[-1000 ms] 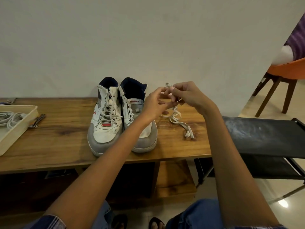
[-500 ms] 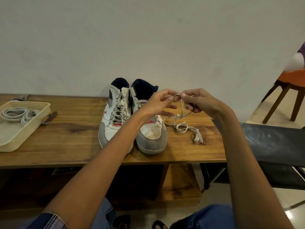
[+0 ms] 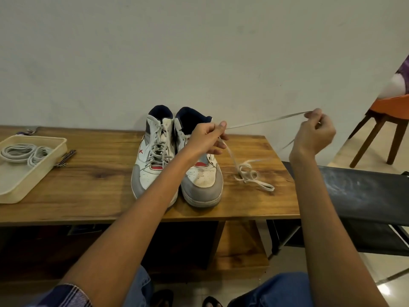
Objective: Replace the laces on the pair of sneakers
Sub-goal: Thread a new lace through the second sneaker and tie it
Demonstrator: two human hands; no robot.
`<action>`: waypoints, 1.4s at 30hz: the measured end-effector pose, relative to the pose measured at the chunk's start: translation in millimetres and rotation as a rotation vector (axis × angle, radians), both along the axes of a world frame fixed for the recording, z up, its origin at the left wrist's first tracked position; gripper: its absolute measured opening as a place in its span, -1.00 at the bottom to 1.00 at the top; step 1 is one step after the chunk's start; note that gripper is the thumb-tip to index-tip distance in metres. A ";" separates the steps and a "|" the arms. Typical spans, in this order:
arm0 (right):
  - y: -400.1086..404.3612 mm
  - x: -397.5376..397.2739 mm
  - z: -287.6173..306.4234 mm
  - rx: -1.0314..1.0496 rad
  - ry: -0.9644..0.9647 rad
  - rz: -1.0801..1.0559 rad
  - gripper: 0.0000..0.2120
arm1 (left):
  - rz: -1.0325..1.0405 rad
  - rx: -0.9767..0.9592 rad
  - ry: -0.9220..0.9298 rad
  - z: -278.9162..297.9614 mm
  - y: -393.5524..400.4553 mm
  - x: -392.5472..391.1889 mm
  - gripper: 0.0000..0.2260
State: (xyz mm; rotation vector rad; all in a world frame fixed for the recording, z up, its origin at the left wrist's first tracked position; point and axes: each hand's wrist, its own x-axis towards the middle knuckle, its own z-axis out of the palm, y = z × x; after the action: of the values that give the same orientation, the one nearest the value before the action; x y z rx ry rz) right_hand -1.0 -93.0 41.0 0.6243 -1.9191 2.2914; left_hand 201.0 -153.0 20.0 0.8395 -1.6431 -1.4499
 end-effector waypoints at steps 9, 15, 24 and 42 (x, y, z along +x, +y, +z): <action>-9.7 15.3 2.2 0.011 0.279 0.447 -0.73 | 0.251 -0.145 -0.101 -9.5 -8.3 -1.2 -0.84; -3.4 57.0 16.9 0.148 0.168 1.054 -0.43 | 0.114 -0.255 -0.096 -2.2 0.5 -8.6 -0.65; -1.8 51.7 16.8 0.238 0.264 0.998 -0.54 | -0.028 -0.210 -0.104 -4.5 5.1 -13.4 -0.90; -17.0 -5.1 -24.0 0.642 0.587 0.238 -0.80 | 0.340 -0.554 -0.170 -7.5 -14.3 2.5 -0.82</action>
State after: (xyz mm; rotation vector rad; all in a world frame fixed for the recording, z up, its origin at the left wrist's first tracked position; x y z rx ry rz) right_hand -6.2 -110.0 16.9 1.4528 -2.2938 1.2868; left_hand 203.5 -167.3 12.5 0.8754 -1.7965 -0.6542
